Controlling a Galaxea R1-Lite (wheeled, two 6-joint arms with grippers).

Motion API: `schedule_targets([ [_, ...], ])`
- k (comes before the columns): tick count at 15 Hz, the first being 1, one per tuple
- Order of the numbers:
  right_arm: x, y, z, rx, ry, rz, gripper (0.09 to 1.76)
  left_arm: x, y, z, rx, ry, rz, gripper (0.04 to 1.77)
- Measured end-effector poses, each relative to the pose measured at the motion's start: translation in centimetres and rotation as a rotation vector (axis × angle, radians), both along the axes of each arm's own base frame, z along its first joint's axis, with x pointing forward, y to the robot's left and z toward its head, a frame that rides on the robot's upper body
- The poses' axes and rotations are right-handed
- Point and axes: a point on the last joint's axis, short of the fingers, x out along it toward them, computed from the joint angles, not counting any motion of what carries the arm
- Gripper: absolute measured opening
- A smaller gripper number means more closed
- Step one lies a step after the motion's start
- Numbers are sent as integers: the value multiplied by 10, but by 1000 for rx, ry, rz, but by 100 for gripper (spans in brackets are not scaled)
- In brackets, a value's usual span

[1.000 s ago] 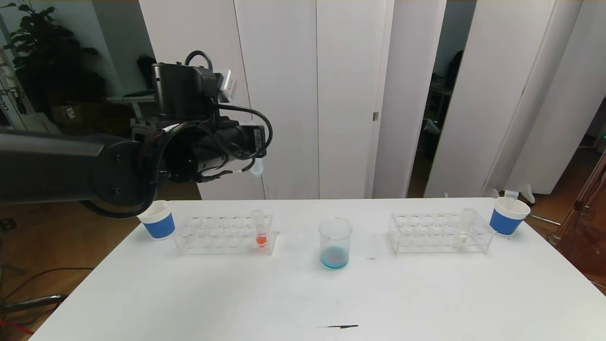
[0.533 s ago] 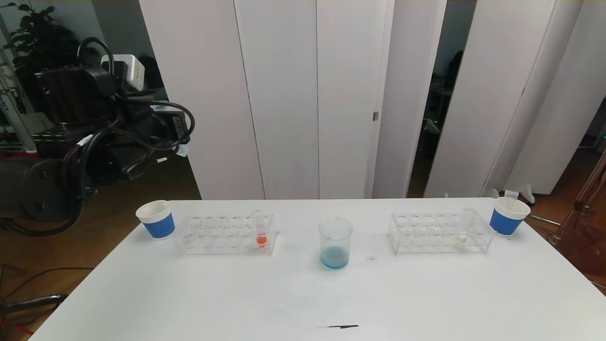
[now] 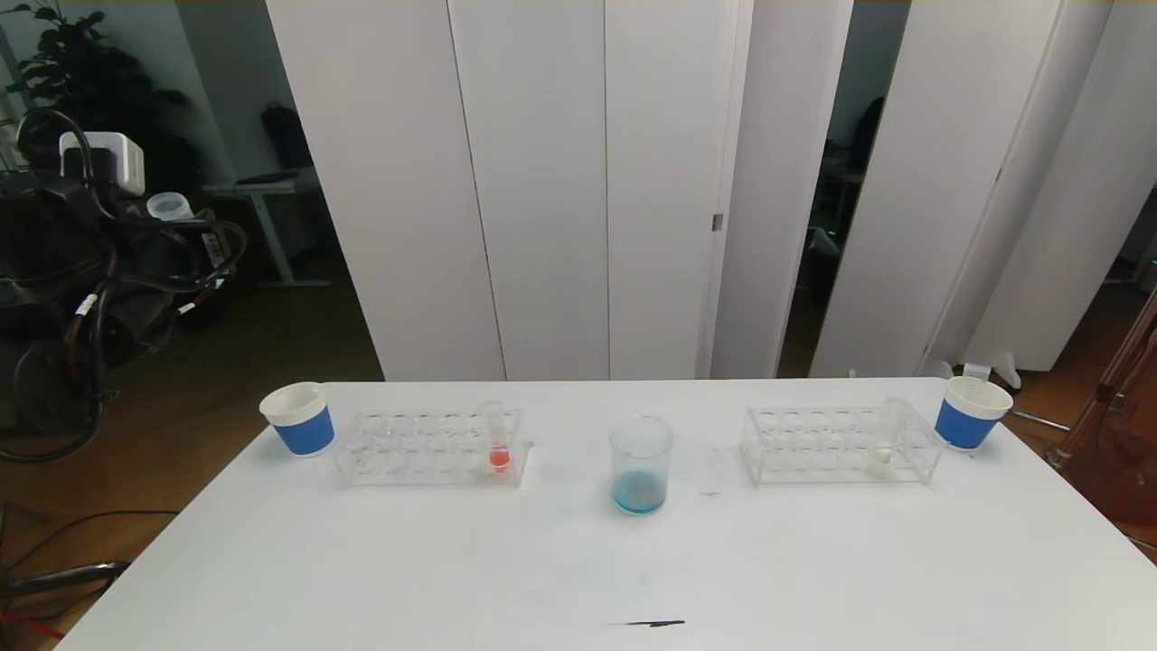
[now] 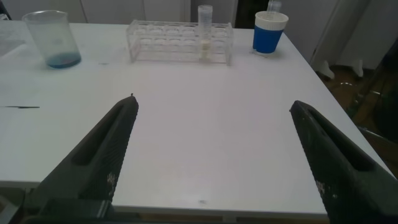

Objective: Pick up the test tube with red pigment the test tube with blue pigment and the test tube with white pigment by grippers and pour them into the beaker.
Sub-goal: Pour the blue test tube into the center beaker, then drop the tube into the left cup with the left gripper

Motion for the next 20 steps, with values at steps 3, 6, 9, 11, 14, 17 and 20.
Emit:
schedule_targets([
  [3,0,0,0,0,0,0,175,14,23,-34,-32,61,-15,58],
  [6,0,0,0,0,0,0,175,27,34,-68,-98,124,-37,58],
  [9,0,0,0,-1,0,0,175,39,41,-99,-123,179,-50,58],
  [11,0,0,0,0,0,0,175,46,43,-119,-154,211,-53,58],
  [14,0,0,0,0,0,0,175,55,45,-146,-179,252,-71,58],
  [17,0,0,0,0,0,0,175,62,45,-166,-187,279,-83,58],
  [20,0,0,0,0,0,0,175,65,46,-179,-196,306,-80,58],
])
